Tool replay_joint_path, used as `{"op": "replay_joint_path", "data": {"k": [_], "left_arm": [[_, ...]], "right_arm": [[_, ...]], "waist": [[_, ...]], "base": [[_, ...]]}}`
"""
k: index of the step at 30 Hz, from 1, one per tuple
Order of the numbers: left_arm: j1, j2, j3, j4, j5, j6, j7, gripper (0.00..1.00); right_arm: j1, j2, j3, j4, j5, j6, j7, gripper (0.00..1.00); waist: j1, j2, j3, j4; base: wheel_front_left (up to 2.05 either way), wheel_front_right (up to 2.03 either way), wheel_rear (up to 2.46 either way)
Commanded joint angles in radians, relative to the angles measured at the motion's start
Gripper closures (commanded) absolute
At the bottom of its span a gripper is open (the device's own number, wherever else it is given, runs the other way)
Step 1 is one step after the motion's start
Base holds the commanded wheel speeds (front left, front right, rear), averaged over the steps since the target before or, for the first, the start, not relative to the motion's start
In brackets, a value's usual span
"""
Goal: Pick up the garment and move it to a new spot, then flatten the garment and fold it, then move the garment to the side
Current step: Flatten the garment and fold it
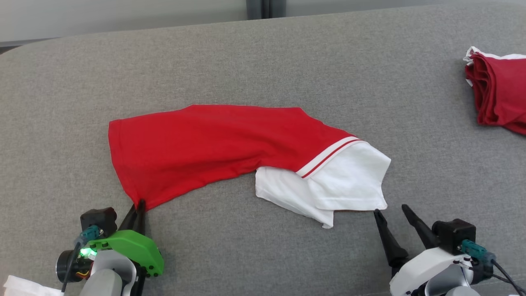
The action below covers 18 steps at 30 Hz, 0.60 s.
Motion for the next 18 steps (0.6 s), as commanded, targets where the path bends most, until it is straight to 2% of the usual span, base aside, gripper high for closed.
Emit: {"op": "replay_joint_path", "data": {"k": [1, 7, 10, 11, 12, 13, 14, 18], "left_arm": [[-0.004, 0.001, 0.001, 0.019, -0.014, 0.001, -0.004, 1.0], [-0.009, -0.002, -0.005, 0.028, -0.012, 0.005, -0.033, 1.0], [-0.011, -0.006, -0.009, 0.032, -0.012, 0.007, -0.041, 1.0], [-0.013, -0.006, -0.01, 0.032, -0.013, 0.007, -0.045, 1.0], [-0.014, -0.007, -0.011, 0.033, -0.014, 0.007, -0.05, 1.0], [-0.015, -0.008, -0.011, 0.033, -0.015, 0.006, -0.053, 1.0], [-0.015, -0.008, -0.012, 0.031, -0.015, 0.005, -0.062, 1.0], [-0.009, -0.006, -0.009, -0.001, -0.003, 0.019, -0.094, 1.0]], "right_arm": [[-0.025, 0.006, 0.007, 0.031, 0.014, -0.002, -0.012, 0.0], [-0.108, 0.009, 0.031, 0.18, 0.036, -0.002, -0.054, 0.0], [-0.141, 0.002, 0.048, 0.251, 0.041, -0.002, -0.042, 0.0], [-0.148, 0.002, 0.054, 0.269, 0.043, -0.002, -0.036, 0.12], [-0.157, 0.0, 0.062, 0.289, 0.046, -0.002, -0.03, 0.64], [-0.161, -0.001, 0.067, 0.3, 0.048, -0.002, -0.03, 0.91], [-0.167, -0.002, 0.073, 0.312, 0.054, -0.002, -0.035, 1.0], [-0.184, -0.018, 0.077, 0.293, 0.067, -0.002, -0.082, 1.0]], "waist": [[0.0, -0.0001, 0.002, 0.004], [0.0, -0.0001, 0.008, 0.014], [0.0, -0.0001, 0.01, 0.021], [0.0, -0.0001, 0.01, 0.023], [0.0, -0.0001, 0.01, 0.025], [0.0, -0.0001, 0.011, 0.026], [0.0, -0.0001, 0.01, 0.026], [0.0, -0.0001, 0.006, 0.023]], "base": [[0.0, 0.0, 0.0], [0.0, 0.0, 0.0], [0.0, 0.0, 0.0], [0.0, 0.0, 0.0], [0.0, 0.0, 0.0], [0.0, 0.0, 0.0], [0.0, 0.0, 0.0], [0.0, 0.0, 0.0]]}}
